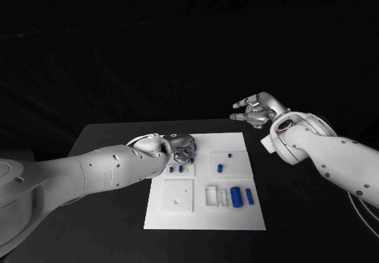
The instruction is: Assemble the parts on the task board
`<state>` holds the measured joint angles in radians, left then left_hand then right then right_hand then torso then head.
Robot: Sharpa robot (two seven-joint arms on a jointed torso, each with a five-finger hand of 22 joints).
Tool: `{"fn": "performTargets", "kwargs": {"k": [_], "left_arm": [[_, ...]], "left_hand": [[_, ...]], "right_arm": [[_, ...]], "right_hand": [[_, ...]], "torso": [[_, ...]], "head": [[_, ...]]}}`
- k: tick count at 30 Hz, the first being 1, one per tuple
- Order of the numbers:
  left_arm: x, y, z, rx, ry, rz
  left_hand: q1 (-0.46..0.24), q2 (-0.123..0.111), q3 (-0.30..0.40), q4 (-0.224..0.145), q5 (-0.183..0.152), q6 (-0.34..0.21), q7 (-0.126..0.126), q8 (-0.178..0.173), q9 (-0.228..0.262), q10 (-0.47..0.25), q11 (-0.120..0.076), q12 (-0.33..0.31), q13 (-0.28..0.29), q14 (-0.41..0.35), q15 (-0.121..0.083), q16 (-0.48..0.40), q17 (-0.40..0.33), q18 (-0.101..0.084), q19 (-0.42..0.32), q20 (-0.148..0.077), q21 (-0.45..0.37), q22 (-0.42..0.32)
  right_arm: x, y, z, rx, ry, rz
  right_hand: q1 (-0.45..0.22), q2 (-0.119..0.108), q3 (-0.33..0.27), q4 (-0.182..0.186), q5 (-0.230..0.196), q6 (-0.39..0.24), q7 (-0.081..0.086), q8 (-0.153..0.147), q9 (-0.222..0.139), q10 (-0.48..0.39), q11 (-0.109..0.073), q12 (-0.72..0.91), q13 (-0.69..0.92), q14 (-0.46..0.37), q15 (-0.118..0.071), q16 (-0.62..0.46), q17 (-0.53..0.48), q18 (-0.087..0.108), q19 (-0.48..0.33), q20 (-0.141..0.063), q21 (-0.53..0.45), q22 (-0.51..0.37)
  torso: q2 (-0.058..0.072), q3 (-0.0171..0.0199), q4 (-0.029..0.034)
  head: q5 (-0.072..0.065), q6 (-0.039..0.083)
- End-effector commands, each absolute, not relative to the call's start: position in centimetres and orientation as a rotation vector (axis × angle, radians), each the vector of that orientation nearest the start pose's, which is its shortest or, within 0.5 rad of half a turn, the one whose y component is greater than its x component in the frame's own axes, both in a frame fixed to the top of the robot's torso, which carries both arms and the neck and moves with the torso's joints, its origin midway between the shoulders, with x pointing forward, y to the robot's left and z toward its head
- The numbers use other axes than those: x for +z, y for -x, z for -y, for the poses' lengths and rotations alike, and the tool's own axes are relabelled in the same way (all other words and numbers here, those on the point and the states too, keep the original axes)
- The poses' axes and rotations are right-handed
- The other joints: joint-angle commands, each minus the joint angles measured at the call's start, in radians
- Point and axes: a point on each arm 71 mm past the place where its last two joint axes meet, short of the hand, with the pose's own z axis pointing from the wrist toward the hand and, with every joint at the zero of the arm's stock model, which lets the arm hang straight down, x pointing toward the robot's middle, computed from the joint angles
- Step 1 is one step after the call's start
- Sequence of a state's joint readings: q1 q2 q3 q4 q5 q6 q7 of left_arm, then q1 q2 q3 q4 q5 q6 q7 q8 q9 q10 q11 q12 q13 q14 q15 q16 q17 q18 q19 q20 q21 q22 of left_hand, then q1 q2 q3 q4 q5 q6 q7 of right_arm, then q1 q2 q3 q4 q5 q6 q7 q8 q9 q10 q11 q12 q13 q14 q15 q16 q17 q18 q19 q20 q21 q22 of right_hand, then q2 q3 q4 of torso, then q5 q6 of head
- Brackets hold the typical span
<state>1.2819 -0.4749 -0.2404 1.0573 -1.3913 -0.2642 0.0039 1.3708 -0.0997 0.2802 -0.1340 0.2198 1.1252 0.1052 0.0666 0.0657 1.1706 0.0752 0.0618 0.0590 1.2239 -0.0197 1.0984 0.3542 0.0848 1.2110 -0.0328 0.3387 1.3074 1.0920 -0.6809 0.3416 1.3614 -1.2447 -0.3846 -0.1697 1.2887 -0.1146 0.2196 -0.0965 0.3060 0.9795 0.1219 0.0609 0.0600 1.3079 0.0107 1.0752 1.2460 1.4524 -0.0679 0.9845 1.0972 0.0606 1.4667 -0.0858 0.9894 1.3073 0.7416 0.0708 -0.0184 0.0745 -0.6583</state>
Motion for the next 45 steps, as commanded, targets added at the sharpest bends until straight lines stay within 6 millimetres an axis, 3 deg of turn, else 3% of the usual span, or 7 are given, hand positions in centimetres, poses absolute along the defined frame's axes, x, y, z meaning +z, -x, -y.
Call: {"fn": "performTargets", "kwargs": {"k": [1,26,40,45], "left_arm": [[-23.0,-54.8,-13.9,-0.594,-0.33,-1.764],[-23.9,-54.9,-13.6,-0.599,-0.308,-1.777],[-24.3,-55.2,-14.1,-0.563,-0.299,-1.827],[-24.4,-55.3,-14.2,-0.56,-0.298,-1.83]], "left_hand": [[-0.001,0.011,0.01,-0.001,0.002,0.009,-0.003,-0.004,0.0,0.008,-0.001,-0.004,-0.001,0.008,0.001,0.008,0.002,0.017,-0.002,-0.005,0.013,0.023],[0.001,0.02,0.029,-0.001,0.002,-0.008,0.001,-0.004,-0.001,-0.001,0.002,-0.004,-0.001,0.017,0.001,0.01,0.002,0.022,-0.011,-0.004,0.046,0.022],[0.01,0.05,0.039,0.011,0.0,0.009,0.004,-0.004,-0.001,0.015,0.0,-0.004,-0.001,0.045,0.001,0.024,0.007,0.028,-0.01,-0.004,0.073,0.022],[0.012,0.044,0.039,0.007,0.0,0.005,0.006,-0.004,-0.001,0.012,0.001,-0.004,-0.001,0.045,0.002,0.021,0.007,0.029,-0.013,-0.004,0.078,0.022]], "right_arm": [[-11.5,-54.1,19.3,0.814,-0.344,-1.448],[-11.4,-54.0,19.2,0.817,-0.339,-1.449],[-11.4,-54.0,19.2,0.817,-0.337,-1.45],[-11.4,-54.0,19.2,0.817,-0.337,-1.45]], "right_hand": [[-0.003,0.003,-0.003,-0.002,0.004,-0.001,-0.001,-0.001,0.001,-0.005,-0.004,-0.005,-0.001,0.001,0.003,-0.003,-0.001,0.019,0.022,0.003,-0.007,0.127],[-0.003,0.003,-0.003,-0.002,0.004,-0.001,-0.001,-0.001,0.001,-0.005,-0.004,-0.005,-0.001,0.001,0.003,-0.003,-0.001,0.019,0.022,0.003,-0.007,0.127],[-0.003,0.004,-0.004,-0.001,0.004,0.003,-0.001,0.0,0.001,-0.003,-0.004,-0.002,0.001,0.001,0.003,-0.002,0.0,0.019,0.022,0.003,-0.004,0.128],[-0.003,0.004,-0.004,-0.001,0.004,0.003,-0.001,0.0,0.001,-0.003,-0.004,-0.002,0.001,0.001,0.003,-0.002,0.0,0.019,0.022,0.003,-0.004,0.128]], "torso": [[-0.001,-0.0004,0.0005],[-0.001,0.0,-0.0006],[0.0,0.0005,0.0],[-0.001,0.0001,0.001]], "head": [[-0.001,0.0],[-0.005,0.0],[-0.007,-0.001],[-0.009,-0.002]]}}
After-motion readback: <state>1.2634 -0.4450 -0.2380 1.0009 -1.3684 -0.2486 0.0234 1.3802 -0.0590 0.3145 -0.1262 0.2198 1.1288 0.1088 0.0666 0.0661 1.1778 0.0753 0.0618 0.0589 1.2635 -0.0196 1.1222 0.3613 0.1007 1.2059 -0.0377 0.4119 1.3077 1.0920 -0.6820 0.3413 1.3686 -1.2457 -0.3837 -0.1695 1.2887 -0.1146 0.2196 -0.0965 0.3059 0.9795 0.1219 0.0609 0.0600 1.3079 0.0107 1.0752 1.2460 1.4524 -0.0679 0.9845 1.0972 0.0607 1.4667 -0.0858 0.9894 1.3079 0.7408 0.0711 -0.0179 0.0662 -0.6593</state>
